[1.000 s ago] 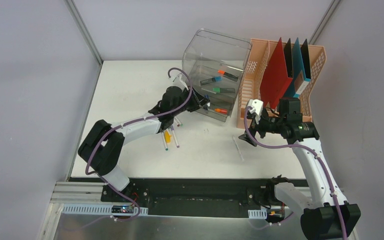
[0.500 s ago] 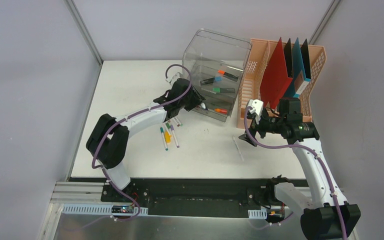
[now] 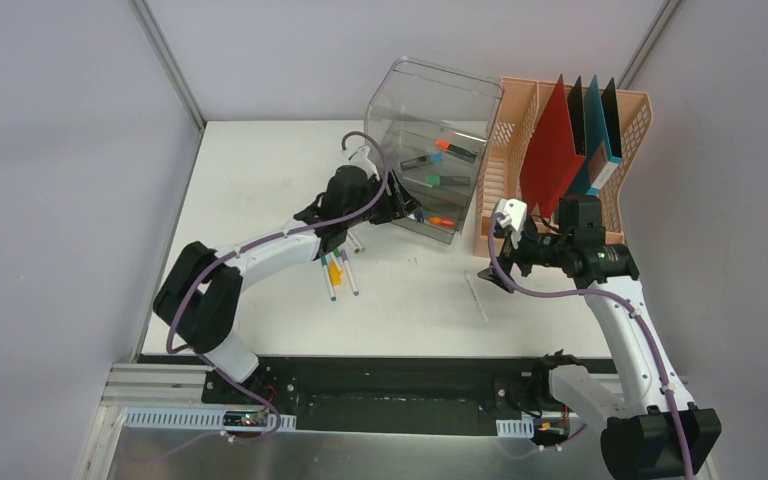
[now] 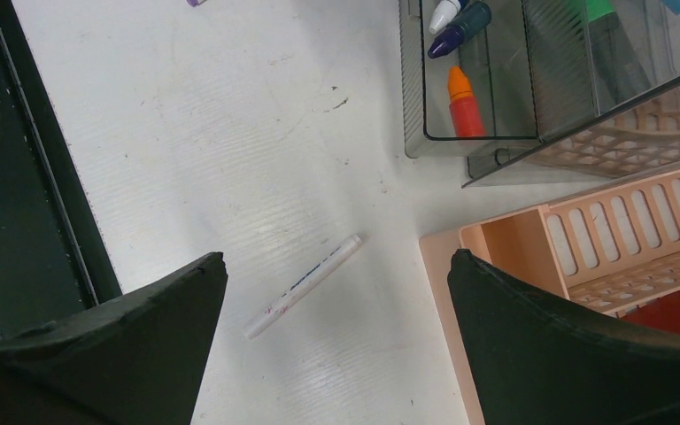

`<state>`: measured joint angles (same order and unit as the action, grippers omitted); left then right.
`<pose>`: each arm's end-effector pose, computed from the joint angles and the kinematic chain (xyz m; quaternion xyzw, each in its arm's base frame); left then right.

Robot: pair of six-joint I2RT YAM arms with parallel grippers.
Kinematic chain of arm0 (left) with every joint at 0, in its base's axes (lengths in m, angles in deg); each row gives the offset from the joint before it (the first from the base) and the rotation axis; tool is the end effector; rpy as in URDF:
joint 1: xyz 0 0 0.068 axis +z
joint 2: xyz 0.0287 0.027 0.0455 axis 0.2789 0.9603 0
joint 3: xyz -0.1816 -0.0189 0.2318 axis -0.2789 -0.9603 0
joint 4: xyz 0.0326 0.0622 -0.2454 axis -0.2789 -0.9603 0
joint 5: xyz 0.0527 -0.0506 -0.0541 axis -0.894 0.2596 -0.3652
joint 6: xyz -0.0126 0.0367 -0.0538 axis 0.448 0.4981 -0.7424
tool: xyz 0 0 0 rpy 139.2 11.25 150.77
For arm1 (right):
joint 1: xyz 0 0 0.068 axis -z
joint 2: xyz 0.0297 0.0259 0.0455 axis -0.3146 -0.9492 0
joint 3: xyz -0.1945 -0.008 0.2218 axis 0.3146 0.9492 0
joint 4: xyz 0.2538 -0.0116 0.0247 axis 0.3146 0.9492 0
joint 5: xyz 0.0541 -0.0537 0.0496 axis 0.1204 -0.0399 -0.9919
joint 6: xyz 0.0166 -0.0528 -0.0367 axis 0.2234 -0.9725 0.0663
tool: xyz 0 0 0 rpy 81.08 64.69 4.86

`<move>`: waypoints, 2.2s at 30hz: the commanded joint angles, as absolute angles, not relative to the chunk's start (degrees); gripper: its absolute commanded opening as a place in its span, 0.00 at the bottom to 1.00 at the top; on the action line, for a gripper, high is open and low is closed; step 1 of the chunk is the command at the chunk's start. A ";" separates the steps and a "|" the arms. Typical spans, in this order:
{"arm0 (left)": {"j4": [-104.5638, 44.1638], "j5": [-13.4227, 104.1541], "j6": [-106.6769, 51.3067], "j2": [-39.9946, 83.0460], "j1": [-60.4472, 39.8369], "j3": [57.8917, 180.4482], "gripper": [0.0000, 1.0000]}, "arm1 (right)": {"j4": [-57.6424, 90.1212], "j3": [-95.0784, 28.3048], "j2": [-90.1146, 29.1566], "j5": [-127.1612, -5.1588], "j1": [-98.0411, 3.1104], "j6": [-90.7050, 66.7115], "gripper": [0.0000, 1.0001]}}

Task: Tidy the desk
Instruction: Place the stationery in the drawer, then pick up the stationery from the center of the board.

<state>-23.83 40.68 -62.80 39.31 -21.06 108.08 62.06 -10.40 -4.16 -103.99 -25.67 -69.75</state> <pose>0.3051 -0.2360 0.2735 -0.0518 0.8351 -0.3853 0.3892 0.1622 0.0587 0.3160 -0.5394 0.6868 0.2143 0.4374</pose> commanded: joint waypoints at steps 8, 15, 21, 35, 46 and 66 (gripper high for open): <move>-5.91 56.72 -43.61 21.64 -20.28 92.55 0.71 | 61.85 -10.49 -3.36 -105.63 -25.12 -71.24 0.99; -8.80 51.70 -36.37 10.54 -20.20 84.31 0.77 | 61.93 -10.49 -3.58 -105.56 -25.06 -71.37 0.99; -13.95 46.61 -33.11 2.59 -20.19 79.13 0.83 | 61.88 -10.40 -3.79 -105.37 -25.02 -71.54 0.99; -24.80 43.30 -36.47 -9.47 -20.19 70.10 0.83 | 63.07 -10.86 -2.15 -105.71 -22.47 -72.60 0.99; -33.66 35.58 -40.27 -18.14 -20.19 65.97 0.80 | 71.75 -16.14 -9.59 -109.11 -21.51 -75.13 0.99; -40.59 19.11 -53.16 1.78 -20.20 74.08 0.41 | 74.17 -17.82 -16.60 -111.92 -21.33 -74.89 0.99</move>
